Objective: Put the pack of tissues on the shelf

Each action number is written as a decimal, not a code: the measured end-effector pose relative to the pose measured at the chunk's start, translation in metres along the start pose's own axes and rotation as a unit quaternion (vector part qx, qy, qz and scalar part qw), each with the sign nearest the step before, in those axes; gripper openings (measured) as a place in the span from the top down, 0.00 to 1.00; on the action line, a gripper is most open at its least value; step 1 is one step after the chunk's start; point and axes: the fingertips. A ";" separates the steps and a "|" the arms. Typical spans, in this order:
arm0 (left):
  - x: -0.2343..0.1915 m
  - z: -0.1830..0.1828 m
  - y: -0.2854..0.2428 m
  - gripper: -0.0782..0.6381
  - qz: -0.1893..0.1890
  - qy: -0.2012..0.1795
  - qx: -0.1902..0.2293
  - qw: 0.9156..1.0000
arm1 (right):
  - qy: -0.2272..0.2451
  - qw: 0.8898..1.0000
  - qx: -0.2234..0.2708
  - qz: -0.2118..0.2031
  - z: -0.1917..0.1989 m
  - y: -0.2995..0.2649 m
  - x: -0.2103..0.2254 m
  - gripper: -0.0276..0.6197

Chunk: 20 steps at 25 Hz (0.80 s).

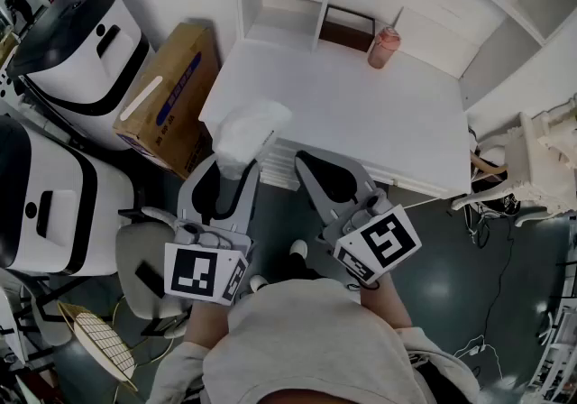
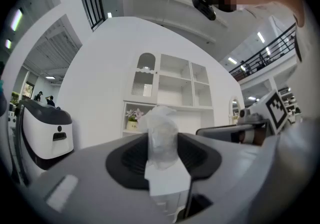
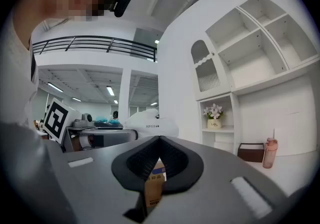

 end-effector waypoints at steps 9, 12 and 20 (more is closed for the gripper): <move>0.001 0.004 0.010 0.67 0.011 0.000 -0.002 1.000 | 0.000 1.000 -0.004 0.006 0.005 0.005 -0.014 0.95; 0.004 0.005 0.007 0.67 0.013 0.000 -0.002 1.000 | -0.002 1.000 -0.003 0.008 0.006 0.005 -0.011 0.95; 0.009 0.001 -0.020 0.67 0.013 -0.005 0.002 1.000 | -0.022 0.999 0.028 0.003 -0.003 0.002 0.017 0.95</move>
Point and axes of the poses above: the fingertips, and each gripper's own axes: y backward along the fingers, x to its right, z out of its underside, and after that the axes turned 3 degrees about -x, right-handed
